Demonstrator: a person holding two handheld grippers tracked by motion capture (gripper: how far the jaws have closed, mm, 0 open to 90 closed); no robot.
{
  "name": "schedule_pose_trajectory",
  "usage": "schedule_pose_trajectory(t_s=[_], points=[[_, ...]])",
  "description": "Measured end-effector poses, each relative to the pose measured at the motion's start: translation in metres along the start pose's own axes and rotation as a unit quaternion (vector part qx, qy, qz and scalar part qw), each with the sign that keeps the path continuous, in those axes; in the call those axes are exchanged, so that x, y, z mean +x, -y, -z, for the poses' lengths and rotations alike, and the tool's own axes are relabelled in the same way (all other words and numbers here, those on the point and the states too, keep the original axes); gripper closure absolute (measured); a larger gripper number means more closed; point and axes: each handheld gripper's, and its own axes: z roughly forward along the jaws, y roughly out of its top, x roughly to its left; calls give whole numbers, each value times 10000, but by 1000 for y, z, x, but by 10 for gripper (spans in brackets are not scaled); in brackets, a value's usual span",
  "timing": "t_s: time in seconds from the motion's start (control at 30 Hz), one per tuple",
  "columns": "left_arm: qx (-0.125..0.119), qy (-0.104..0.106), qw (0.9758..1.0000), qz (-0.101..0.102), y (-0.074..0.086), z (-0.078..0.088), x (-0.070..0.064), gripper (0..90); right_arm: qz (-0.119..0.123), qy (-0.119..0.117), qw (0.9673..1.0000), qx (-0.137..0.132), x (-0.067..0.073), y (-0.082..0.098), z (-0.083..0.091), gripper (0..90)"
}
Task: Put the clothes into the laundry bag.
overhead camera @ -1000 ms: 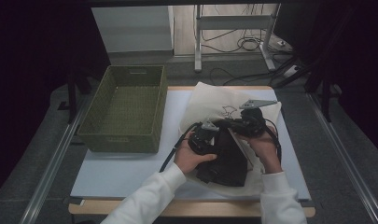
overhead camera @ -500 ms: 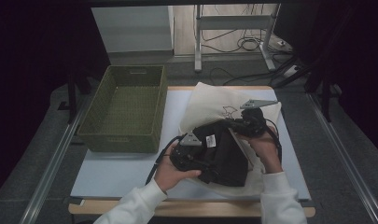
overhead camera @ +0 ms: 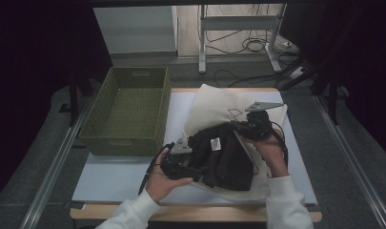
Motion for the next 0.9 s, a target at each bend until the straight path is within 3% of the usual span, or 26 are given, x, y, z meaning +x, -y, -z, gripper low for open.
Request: schedule_pose_trajectory(t_s=[0.13,0.27,0.47,0.67,0.9], points=[[163,-38,9999,0,3,-15,4,251,-9,-14,10000,3,0,0,0,866],[224,-142,9996,40,5,-27,8,446,-9,-27,10000,9,0,0,0,866],[433,-105,9989,-165,3,-41,7,662,11,-23,10000,41,1,0,-2,866],[464,-182,9982,-329,-5,-50,4,718,47,-98,9999,48,4,-1,-1,866],[435,-282,9984,-240,-19,-63,5,730,78,-114,9999,70,5,-2,-2,866]])
